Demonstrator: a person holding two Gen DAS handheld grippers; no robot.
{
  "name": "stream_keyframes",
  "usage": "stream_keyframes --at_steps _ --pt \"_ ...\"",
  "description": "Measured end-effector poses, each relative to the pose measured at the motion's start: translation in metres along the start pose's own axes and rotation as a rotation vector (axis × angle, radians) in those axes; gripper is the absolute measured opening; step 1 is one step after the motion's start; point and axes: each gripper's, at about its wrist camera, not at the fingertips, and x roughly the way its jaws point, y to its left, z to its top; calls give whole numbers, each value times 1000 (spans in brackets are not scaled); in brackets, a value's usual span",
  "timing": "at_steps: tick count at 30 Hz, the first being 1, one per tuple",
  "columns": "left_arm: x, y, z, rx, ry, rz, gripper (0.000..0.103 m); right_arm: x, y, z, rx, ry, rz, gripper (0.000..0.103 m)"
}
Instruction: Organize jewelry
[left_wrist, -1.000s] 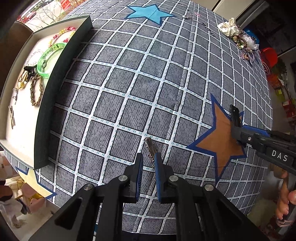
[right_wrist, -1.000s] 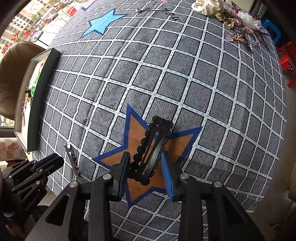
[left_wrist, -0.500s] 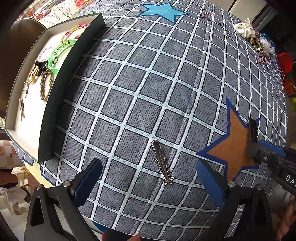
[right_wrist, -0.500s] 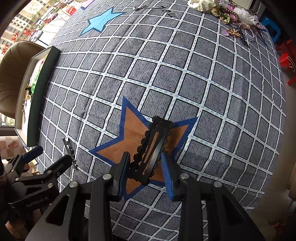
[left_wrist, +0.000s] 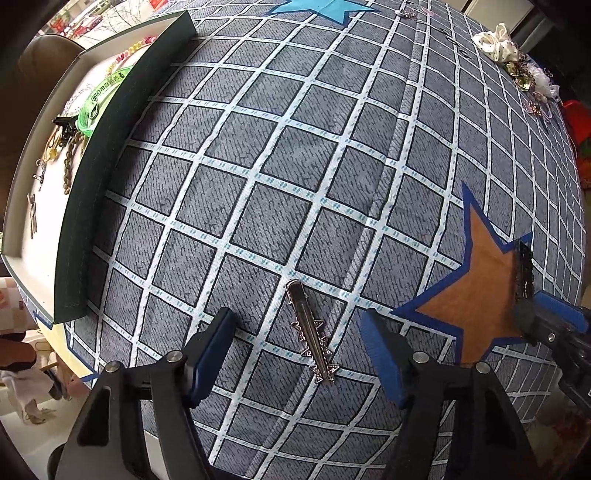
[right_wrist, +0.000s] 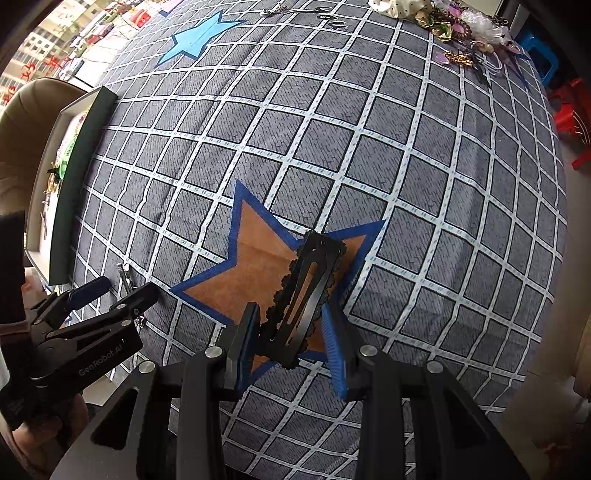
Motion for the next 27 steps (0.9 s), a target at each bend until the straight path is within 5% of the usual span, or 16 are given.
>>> stream_keyframes --at_steps 3,4,14,27 --pt "-12 -8 -3 13 -18 -9 44 1 2 0 3 1 -3 37" --pt "-15 -9 -3 18 -19 -19 24 1 3 -1 4 0 -3 37" --pt "-42 11 -1 15 -35 -150 19 -16 17 -3 -1 -22 11 37" --pt "-103 59 -3 17 -139 -140 19 -37 38 4 -31 -75 70 37"
